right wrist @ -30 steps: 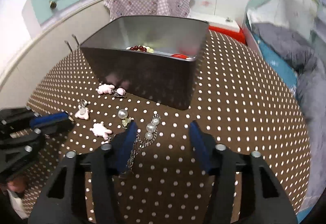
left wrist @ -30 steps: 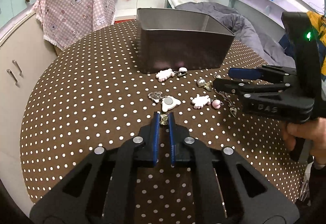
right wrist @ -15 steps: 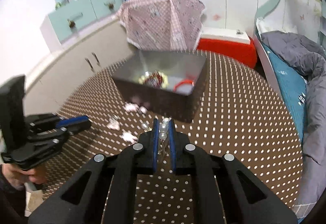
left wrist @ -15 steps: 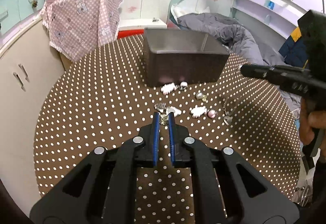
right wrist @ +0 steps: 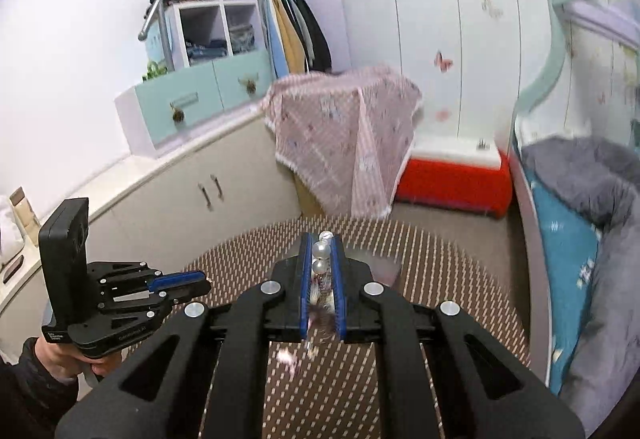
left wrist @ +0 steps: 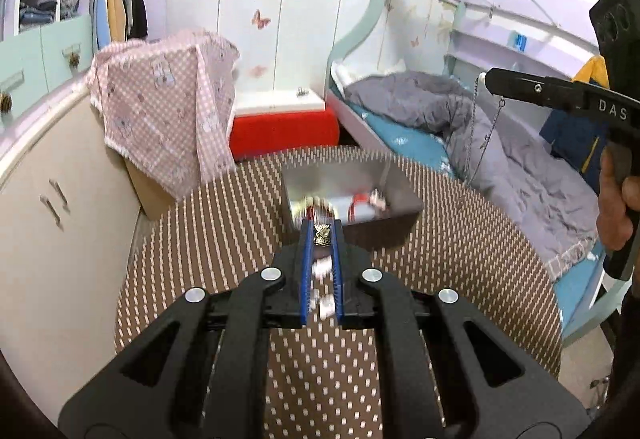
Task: Organize jewelry
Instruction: 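Carry both charms over the box and open both tools to drop them, then withdraw both open tools from the box toward the remaining charms, then grasp a white charm with left tool while right tool grasps a pink bead charm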
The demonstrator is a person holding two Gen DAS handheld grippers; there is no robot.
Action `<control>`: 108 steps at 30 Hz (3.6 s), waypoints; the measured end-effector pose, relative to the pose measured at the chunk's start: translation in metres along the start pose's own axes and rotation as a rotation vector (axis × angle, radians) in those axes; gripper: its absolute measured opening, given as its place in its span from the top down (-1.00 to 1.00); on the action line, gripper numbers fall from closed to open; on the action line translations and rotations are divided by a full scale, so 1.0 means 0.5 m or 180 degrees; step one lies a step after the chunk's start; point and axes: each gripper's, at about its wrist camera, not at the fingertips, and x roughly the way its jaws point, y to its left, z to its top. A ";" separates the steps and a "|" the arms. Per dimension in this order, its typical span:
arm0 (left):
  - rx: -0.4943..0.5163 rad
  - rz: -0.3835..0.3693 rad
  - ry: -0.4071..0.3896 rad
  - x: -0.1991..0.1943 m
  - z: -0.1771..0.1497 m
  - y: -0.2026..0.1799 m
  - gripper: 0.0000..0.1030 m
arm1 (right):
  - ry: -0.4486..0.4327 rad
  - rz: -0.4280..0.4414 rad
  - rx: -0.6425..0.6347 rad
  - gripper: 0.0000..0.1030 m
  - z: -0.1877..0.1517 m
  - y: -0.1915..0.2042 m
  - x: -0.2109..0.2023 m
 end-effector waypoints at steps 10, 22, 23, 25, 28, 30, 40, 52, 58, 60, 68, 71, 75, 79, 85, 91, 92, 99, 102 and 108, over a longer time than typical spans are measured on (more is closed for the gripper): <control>-0.0089 -0.0109 -0.0150 0.052 0.141 0.013 0.83 | -0.0037 0.0048 -0.0020 0.85 0.067 -0.017 0.058; -0.0233 0.0050 0.0077 0.158 0.158 0.019 -0.88 | 0.0381 -0.0144 0.0409 -0.08 0.015 -0.093 0.163; -0.0261 0.0049 -0.0025 0.149 0.155 0.025 -0.88 | 0.0353 -0.0211 0.0473 -0.38 0.006 -0.101 0.161; -0.0309 0.0069 0.0016 0.147 0.150 0.035 -0.88 | 0.0279 -0.0302 0.0579 -0.76 -0.006 -0.113 0.150; -0.0386 0.0190 -0.0028 0.136 0.142 0.052 -0.88 | 0.0249 -0.0369 0.0669 -0.84 -0.014 -0.123 0.139; -0.0445 0.0209 -0.0046 0.126 0.135 0.056 -0.88 | 0.0234 -0.0392 0.0695 -0.84 -0.019 -0.125 0.130; -0.0487 0.0367 -0.0197 0.077 0.101 0.054 -0.88 | 0.0198 -0.0421 0.0636 -0.84 -0.028 -0.109 0.105; -0.0346 0.0502 -0.0286 0.026 0.043 0.041 -0.88 | 0.0193 -0.0433 0.0561 -0.84 -0.064 -0.079 0.075; -0.0311 0.0568 -0.0206 0.023 -0.001 0.052 -0.88 | 0.0293 -0.0435 0.0543 -0.84 -0.109 -0.064 0.068; -0.0296 0.0571 -0.0143 0.027 -0.017 0.054 -0.88 | 0.0369 -0.0423 0.0510 -0.84 -0.131 -0.055 0.070; -0.0177 0.0584 0.0143 0.061 -0.087 0.044 -0.88 | 0.0685 -0.0343 0.0530 -0.84 -0.212 -0.029 0.097; -0.0102 0.0556 0.0276 0.081 -0.109 0.035 -0.88 | 0.0811 -0.0311 0.0552 -0.84 -0.242 -0.022 0.109; 0.0004 0.0520 0.0409 0.105 -0.127 0.020 -0.88 | 0.0943 -0.0295 0.0571 -0.84 -0.274 -0.018 0.118; 0.0092 0.0486 0.0491 0.132 -0.136 0.006 -0.88 | 0.0998 -0.0300 0.0618 -0.84 -0.289 -0.023 0.118; 0.0208 0.0467 0.0654 0.175 -0.142 -0.007 -0.88 | 0.1025 -0.0276 0.0604 -0.84 -0.291 -0.024 0.121; 0.0165 0.0236 0.0904 0.210 -0.143 -0.004 -0.22 | 0.1066 -0.0256 0.0597 -0.84 -0.294 -0.023 0.130; 0.0157 0.0199 0.0932 0.214 -0.143 -0.003 -0.15 | 0.1067 -0.0253 0.0591 -0.84 -0.295 -0.021 0.131; -0.0080 -0.0116 0.0873 0.203 -0.142 0.020 0.56 | 0.1117 -0.0149 0.0447 -0.84 -0.293 0.005 0.156; -0.0122 -0.0112 0.0856 0.192 -0.150 0.029 0.56 | 0.1165 -0.0093 0.0282 -0.80 -0.294 0.028 0.178; -0.0161 -0.0065 0.0816 0.173 -0.160 0.036 0.60 | 0.1276 -0.0146 -0.0170 0.09 -0.307 0.080 0.228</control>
